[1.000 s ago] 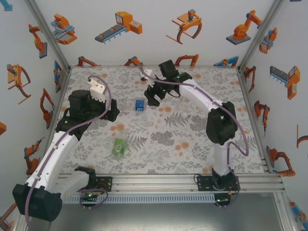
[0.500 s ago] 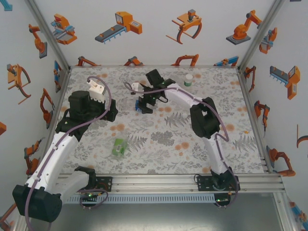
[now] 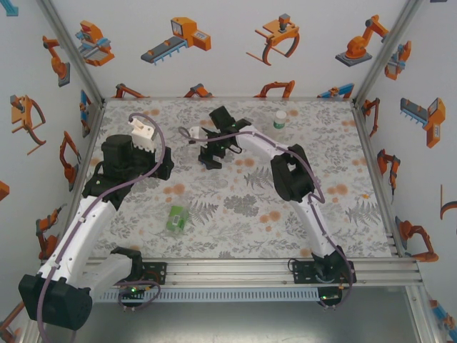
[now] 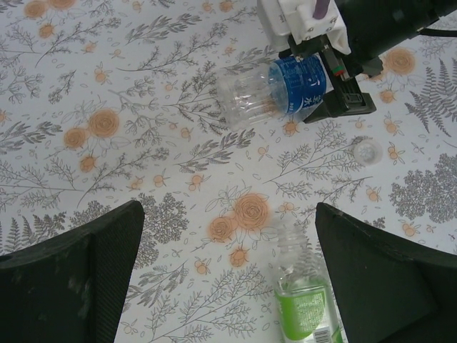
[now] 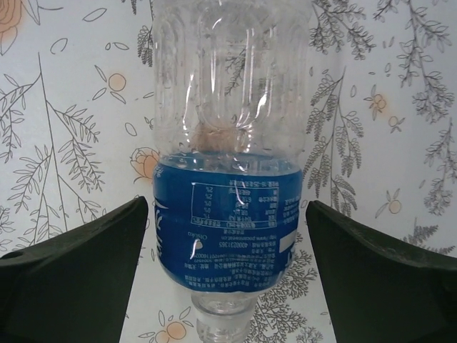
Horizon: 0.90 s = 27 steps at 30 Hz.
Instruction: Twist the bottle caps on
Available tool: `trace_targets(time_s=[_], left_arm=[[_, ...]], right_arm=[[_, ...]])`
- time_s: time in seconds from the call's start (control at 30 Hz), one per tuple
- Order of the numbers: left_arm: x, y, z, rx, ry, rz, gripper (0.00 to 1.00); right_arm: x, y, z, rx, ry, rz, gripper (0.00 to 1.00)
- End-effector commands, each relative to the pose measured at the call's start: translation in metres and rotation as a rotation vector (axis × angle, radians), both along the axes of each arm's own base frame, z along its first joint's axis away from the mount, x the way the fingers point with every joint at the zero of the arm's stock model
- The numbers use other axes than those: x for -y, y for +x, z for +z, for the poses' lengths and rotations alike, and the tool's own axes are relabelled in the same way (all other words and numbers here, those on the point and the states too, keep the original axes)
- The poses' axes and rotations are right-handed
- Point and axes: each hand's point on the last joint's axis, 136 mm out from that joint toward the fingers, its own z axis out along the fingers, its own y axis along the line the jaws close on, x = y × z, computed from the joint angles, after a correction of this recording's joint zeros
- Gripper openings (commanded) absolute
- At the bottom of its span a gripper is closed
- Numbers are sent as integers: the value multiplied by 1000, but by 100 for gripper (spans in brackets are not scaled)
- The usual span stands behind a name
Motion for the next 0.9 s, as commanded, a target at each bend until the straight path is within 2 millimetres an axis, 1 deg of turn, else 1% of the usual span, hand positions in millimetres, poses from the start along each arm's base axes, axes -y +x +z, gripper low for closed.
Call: trace_targets(time_s=[0.0, 0.1, 0.2, 0.33, 0.43, 0.53, 0.67, 0.8, 0.87], left_arm=[[3, -1, -2, -1, -6, -27, 97], [3, -1, -1, 1, -6, -29, 97], [3, 0, -1, 3, -4, -25, 97], [3, -2, 0, 6, -4, -24, 97], [4, -3, 0, 5, -10, -34, 97], [5, -4, 0, 5, -17, -39, 97], [9, -6, 0, 2, -28, -62, 97], [23, -15, 1, -10, -56, -152, 97], [36, -22, 4, -13, -84, -237, 99]], right_arm=[[-8, -7, 0, 2, -1, 42, 76], [-8, -10, -3, -5, -7, 44, 66], [-5, -12, 1, -1, -14, 41, 57], [0, -18, 18, 44, -2, 32, 52], [8, -28, 34, 83, 9, 26, 51], [19, -41, 50, 126, 17, 23, 51], [40, -66, 67, 193, -19, 41, 50], [61, -98, 82, 283, -74, 85, 49], [71, -113, 88, 331, -111, 114, 49]])
